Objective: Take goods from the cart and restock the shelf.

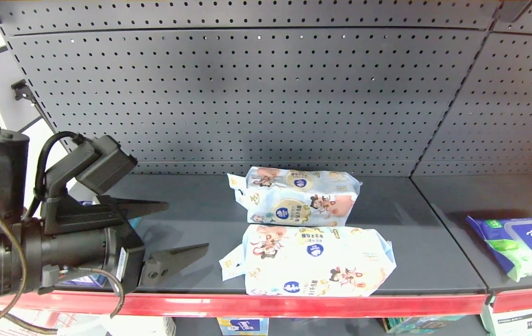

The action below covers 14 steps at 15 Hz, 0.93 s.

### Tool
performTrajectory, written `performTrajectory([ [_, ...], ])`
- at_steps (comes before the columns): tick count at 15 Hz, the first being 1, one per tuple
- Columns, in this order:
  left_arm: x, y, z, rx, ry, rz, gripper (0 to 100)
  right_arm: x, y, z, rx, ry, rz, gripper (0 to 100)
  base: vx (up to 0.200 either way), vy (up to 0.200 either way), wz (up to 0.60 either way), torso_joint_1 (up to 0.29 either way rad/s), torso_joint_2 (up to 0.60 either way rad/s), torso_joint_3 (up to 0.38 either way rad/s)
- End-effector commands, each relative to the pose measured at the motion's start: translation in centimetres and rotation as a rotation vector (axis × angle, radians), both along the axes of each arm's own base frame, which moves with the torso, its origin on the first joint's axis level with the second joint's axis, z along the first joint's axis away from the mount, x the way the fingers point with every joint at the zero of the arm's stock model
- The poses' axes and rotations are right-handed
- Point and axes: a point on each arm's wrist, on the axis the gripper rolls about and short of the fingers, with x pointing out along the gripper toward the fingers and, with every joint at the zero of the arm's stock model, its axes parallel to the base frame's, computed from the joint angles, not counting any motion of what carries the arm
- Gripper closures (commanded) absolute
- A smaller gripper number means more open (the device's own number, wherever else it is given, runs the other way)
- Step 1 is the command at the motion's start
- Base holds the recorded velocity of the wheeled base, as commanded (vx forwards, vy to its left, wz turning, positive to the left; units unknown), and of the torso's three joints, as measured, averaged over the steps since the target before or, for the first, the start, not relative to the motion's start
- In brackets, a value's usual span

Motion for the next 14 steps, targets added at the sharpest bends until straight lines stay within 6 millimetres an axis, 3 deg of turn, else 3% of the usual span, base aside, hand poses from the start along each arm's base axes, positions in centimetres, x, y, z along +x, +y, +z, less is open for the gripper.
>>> performTrajectory([
  [1,0.1,0.1,0.2,-0.004,-0.007,0.005,0,0.8,-0.2,-0.5,0.022,0.03,0.027,0,0.0,0.0,0.0,0.0,0.0,0.0],
  [3,0.0,0.1,0.3,-0.006,-0.014,0.004,0,-0.7,0.7,-1.0,0.043,-0.002,0.314,0,0.0,0.0,0.0,0.0,0.0,0.0],
  [4,0.0,0.1,0.3,-0.006,-0.014,0.002,0,-1.7,1.0,-1.3,0.12,0.03,0.557,0,0.0,0.0,0.0,0.0,0.0,0.0],
  [5,0.0,0.1,0.4,-0.006,-0.016,0.002,0,-1.7,0.9,-1.3,0.173,0.057,0.569,0,0.0,0.0,0.0,0.0,0.0,0.0],
  [6,0.1,0.1,0.6,-0.008,-0.022,0.003,0,-0.8,0.8,-1.1,0.134,0.062,0.439,0,0.0,0.0,0.0,0.0,0.0,0.0],
  [7,0.0,0.2,0.6,-0.01,-0.024,0.005,0,0.0,0.3,-1.7,-0.019,0.037,0.118,0,0.0,0.0,0.0,0.0,0.0,0.0],
  [8,-0.3,0.3,0.6,-0.012,-0.028,0.005,0,0.3,-0.1,-1.8,-0.067,0.047,-0.104,0,0.0,0.0,0.0,0.0,0.0,0.0],
  [9,-0.4,0.4,0.7,-0.016,-0.031,0.007,0,0.9,-0.5,-0.4,-0.011,0.047,-0.152,0,0.0,0.0,0.0,0.0,0.0,0.0],
  [10,-0.2,0.5,0.7,-0.014,-0.031,0.014,0,0.9,-0.4,1.2,0.067,0.024,-0.065,0,0.0,0.0,0.0,0.0,0.0,0.0],
  [11,0.0,0.4,0.8,-0.014,-0.03,0.013,0,-0.2,0.7,1.2,0.142,0.022,0.228,0,0.0,0.0,0.0,0.0,0.0,0.0],
  [12,0.1,0.3,0.7,-0.009,-0.029,0.011,0,-1.3,1.2,1.1,0.194,0.03,0.404,0,0.0,0.0,0.0,0.0,0.0,0.0],
  [13,0.1,0.3,0.7,-0.01,-0.03,0.008,0,-3.0,1.6,0.9,0.318,0.035,0.527,0,0.0,0.0,0.0,0.0,0.0,0.0],
  [14,0.1,0.3,0.8,-0.01,-0.033,0.008,0,-3.5,1.6,0.7,0.34,0.034,0.556,0,0.0,0.0,0.0,0.0,0.0,0.0],
])
